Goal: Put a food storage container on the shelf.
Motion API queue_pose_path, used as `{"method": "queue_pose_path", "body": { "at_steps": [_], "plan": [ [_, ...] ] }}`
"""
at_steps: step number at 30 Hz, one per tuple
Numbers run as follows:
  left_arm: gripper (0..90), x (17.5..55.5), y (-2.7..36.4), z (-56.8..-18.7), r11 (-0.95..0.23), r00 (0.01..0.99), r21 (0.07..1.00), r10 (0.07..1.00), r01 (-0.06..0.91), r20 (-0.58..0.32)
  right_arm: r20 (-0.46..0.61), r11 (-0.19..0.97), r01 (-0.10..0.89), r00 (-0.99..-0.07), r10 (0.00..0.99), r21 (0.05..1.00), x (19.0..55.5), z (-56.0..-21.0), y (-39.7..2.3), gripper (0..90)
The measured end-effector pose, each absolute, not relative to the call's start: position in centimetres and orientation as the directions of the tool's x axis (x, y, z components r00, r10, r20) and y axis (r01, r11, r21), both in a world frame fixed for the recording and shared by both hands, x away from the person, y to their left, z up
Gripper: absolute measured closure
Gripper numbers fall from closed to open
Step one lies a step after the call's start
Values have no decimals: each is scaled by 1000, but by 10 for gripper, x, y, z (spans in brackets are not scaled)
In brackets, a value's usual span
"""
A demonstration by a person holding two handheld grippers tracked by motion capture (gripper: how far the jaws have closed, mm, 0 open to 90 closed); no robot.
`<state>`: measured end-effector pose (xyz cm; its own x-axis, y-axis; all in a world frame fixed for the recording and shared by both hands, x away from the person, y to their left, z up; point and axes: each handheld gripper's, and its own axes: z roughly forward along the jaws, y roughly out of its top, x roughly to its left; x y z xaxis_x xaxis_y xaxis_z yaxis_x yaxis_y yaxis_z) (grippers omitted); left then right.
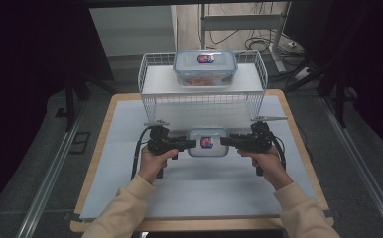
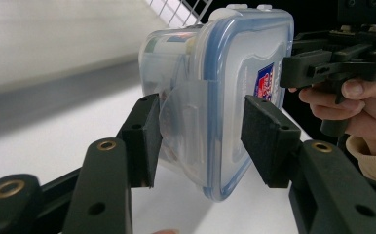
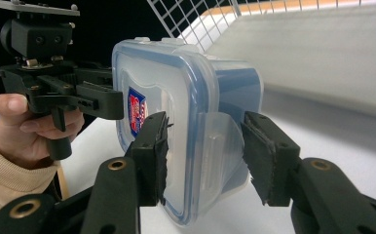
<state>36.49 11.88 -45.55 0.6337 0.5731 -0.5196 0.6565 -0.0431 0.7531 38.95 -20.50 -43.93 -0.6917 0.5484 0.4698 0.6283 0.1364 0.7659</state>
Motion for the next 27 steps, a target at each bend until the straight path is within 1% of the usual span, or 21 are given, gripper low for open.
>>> {"method": "queue_pose_path", "body": {
  "at_steps": [6, 20, 27],
  "plan": [
    [504, 373, 123, -425, -34, 654, 783, 574, 621, -493, 447, 135, 602, -707, 548, 787, 397, -409, -201, 528],
    [503, 401, 134, -337, -21, 690, 841, 582, 541, -430, 378, 125, 517, -750, 543, 847, 423, -324, -190, 528],
    [503, 426, 138, -299, -20, 699, 857, 589, 514, -406, 352, 129, 490, -762, 543, 862, 447, -283, -185, 527]
  ]
}}
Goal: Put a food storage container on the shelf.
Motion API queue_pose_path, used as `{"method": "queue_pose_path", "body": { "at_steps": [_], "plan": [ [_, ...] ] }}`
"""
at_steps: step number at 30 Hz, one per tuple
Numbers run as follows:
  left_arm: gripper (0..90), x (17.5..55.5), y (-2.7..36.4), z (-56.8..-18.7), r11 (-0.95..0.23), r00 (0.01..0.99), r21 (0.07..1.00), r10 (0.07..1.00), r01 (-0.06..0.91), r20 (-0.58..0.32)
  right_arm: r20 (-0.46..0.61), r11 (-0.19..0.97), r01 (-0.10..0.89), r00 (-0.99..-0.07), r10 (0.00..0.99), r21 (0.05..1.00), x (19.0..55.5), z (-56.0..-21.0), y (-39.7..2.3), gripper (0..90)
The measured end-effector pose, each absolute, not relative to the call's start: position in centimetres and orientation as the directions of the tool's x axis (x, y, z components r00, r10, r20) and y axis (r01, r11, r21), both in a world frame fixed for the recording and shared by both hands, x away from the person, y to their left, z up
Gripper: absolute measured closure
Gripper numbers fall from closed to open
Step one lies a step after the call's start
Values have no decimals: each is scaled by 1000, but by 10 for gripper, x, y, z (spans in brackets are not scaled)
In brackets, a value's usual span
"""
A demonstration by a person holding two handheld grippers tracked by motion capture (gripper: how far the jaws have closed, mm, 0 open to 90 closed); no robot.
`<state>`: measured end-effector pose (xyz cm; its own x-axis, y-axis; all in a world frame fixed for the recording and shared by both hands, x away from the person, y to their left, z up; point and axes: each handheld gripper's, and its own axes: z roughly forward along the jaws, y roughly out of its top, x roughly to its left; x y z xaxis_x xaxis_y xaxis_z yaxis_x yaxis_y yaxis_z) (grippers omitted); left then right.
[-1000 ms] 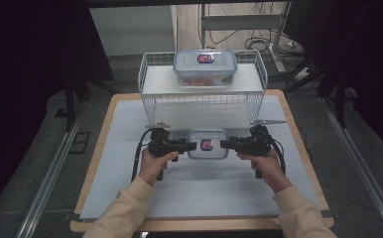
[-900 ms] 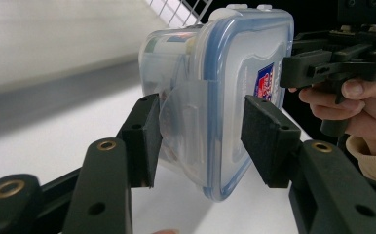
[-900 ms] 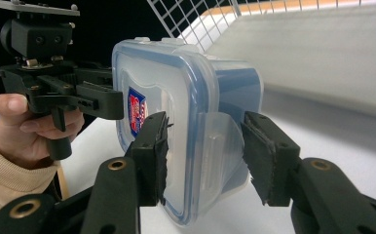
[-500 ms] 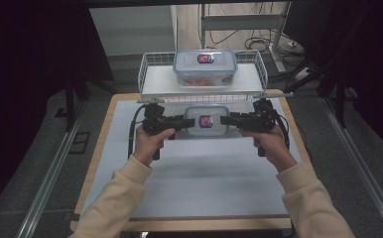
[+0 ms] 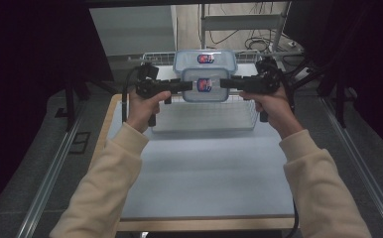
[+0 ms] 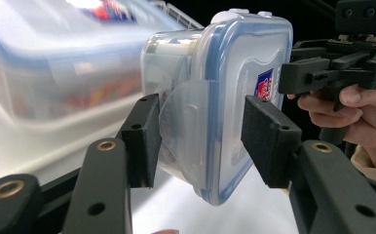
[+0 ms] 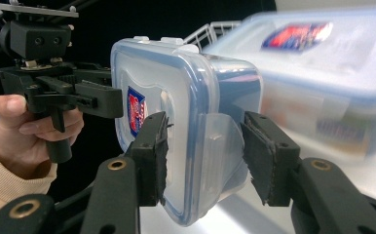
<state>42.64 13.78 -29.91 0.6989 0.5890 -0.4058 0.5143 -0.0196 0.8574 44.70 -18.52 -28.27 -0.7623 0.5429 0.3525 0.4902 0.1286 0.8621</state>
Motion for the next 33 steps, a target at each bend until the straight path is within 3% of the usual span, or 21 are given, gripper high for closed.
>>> {"method": "queue_pose_path", "body": {
  "at_steps": [14, 29, 33],
  "plan": [
    [501, 493, 143, -262, -21, 688, 847, 594, 531, -417, 370, 109, 503, -750, 548, 857, 513, -247, -177, 523],
    [488, 534, 142, -269, 11, 636, 797, 595, 604, -491, 412, 108, 561, -713, 568, 821, 554, -249, -176, 522],
    [487, 537, 140, -270, 52, 609, 786, 602, 615, -516, 468, 62, 593, -691, 551, 803, 562, -256, -179, 513]
  ]
}}
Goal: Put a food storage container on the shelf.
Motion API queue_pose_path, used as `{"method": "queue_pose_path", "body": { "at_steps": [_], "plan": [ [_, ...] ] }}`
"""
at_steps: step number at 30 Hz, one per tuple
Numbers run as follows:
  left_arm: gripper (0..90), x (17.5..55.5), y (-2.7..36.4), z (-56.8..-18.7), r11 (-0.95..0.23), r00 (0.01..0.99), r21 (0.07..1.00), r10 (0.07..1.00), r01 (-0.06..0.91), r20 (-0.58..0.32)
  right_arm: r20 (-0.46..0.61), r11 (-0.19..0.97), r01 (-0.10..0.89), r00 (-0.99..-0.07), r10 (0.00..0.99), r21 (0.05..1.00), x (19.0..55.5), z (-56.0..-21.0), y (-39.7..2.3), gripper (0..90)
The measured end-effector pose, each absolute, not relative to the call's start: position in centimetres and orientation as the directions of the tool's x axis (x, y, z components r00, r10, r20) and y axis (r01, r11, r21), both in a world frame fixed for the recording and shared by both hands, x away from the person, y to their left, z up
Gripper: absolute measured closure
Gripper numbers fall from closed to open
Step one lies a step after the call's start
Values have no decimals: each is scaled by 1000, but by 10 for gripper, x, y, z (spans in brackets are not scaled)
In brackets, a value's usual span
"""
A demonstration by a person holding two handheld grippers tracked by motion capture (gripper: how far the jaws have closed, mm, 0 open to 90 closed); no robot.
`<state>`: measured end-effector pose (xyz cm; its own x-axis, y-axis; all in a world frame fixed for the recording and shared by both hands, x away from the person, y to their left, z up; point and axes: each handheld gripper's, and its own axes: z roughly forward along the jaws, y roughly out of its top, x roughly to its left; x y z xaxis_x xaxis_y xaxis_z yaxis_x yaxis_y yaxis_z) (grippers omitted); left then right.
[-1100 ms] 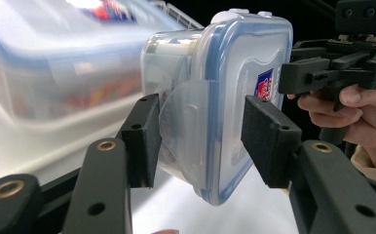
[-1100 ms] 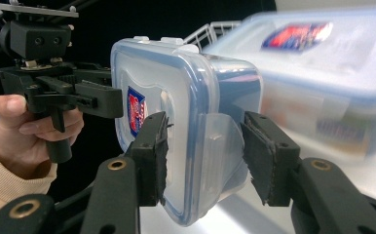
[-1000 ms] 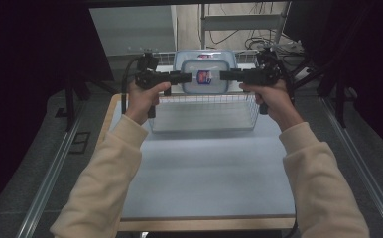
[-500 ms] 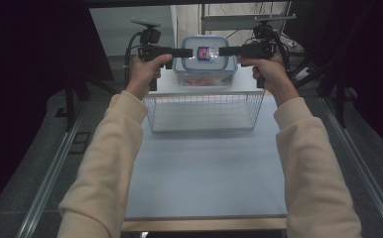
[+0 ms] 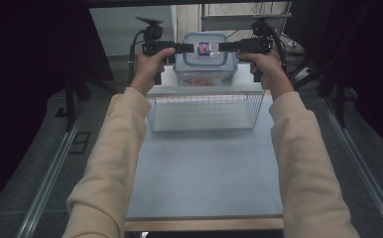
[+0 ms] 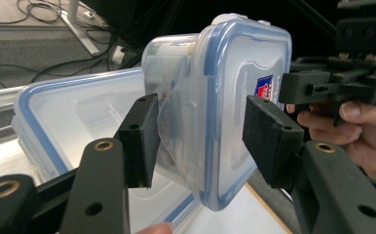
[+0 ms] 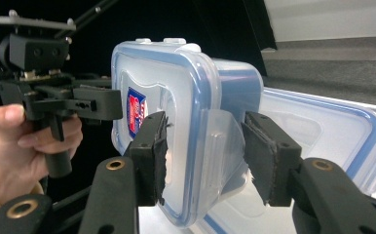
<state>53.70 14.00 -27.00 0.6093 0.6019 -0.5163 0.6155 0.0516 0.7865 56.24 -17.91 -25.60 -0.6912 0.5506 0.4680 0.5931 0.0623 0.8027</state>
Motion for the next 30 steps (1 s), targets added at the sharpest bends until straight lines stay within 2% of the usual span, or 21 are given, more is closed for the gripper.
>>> {"method": "queue_pose_path", "body": {
  "at_steps": [4, 9, 10, 18, 20, 23, 27, 30],
  "plan": [
    [439, 541, 135, -274, 81, 567, 752, 606, 654, -558, 495, 28, 621, -650, 576, 784, 568, -259, -177, 453],
    [371, 546, 137, -278, 129, 528, 744, 625, 656, -574, 534, -27, 648, -603, 592, 761, 573, -266, -179, 440],
    [380, 546, 138, -279, 126, 535, 744, 617, 656, -577, 530, -34, 645, -594, 605, 763, 574, -267, -179, 429],
    [288, 542, 138, -278, 125, 554, 768, 622, 628, -554, 531, -39, 638, -603, 595, 769, 569, -265, -187, 434],
    [292, 539, 141, -278, 132, 561, 775, 615, 619, -553, 525, -48, 627, -607, 597, 778, 566, -262, -191, 433],
    [310, 532, 147, -278, 139, 561, 781, 621, 609, -548, 497, -44, 605, -609, 618, 795, 562, -261, -196, 450],
    [398, 523, 154, -281, 140, 559, 790, 634, 597, -534, 450, -32, 578, -599, 662, 815, 555, -262, -202, 575],
    [584, 515, 155, -284, 104, 559, 799, 661, 593, -501, 414, -12, 564, -591, 692, 826, 552, -267, -205, 666]
  ]
}}
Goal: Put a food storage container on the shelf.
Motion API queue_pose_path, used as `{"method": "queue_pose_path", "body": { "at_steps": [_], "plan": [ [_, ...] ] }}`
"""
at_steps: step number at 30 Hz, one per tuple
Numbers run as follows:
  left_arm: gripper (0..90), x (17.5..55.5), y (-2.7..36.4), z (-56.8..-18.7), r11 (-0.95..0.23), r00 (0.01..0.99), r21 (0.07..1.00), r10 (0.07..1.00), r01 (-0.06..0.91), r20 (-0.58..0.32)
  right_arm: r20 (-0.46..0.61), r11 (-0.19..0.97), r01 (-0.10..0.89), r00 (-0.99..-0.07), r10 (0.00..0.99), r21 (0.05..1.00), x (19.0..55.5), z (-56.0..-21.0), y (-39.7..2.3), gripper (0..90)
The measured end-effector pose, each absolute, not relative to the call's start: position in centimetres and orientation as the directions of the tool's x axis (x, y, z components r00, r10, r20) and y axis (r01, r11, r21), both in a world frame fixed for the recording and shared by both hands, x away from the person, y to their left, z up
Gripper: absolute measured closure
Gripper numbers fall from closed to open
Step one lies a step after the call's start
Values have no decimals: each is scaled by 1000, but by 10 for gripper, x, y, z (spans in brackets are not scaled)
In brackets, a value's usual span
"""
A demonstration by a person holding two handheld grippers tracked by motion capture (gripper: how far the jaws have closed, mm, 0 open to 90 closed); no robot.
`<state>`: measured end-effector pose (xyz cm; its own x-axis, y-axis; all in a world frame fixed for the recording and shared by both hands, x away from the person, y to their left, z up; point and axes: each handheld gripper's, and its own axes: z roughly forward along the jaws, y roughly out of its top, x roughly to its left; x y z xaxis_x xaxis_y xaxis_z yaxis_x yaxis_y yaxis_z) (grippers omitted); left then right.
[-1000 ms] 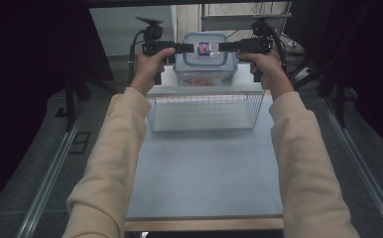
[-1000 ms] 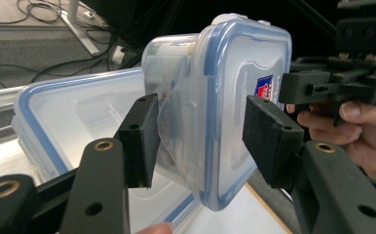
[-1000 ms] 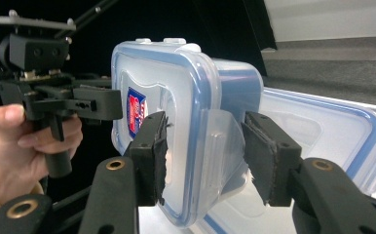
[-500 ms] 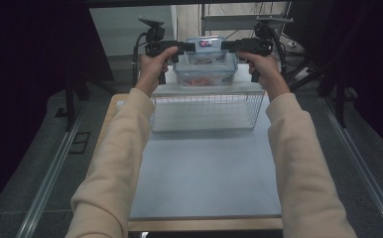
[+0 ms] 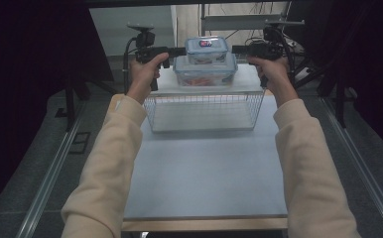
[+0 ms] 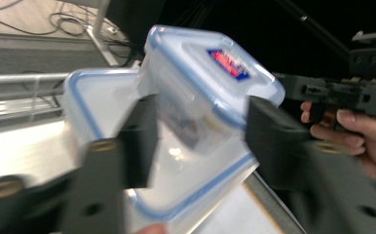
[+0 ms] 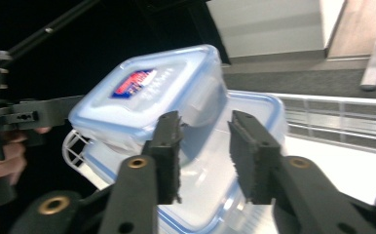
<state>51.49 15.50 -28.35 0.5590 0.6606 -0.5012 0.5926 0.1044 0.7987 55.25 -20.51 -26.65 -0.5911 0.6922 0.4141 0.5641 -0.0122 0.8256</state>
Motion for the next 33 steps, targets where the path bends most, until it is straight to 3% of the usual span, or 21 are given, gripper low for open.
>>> {"method": "queue_pose_path", "body": {
  "at_steps": [4, 8, 14, 33],
  "plan": [
    [820, 510, 150, -289, 42, 593, 802, 651, 596, -475, 406, -5, 562, -593, 696, 827, 550, -271, -207, 690],
    [885, 508, 137, -292, -33, 635, 803, 631, 595, -445, 401, 9, 563, -600, 692, 827, 548, -272, -205, 687],
    [889, 514, 122, -295, -44, 626, 798, 647, 601, -435, 400, 19, 565, -608, 685, 825, 544, -271, -205, 672],
    [882, 514, 128, -294, -19, 607, 792, 653, 610, -452, 403, 18, 567, -608, 684, 824, 539, -273, -211, 641]
  ]
}}
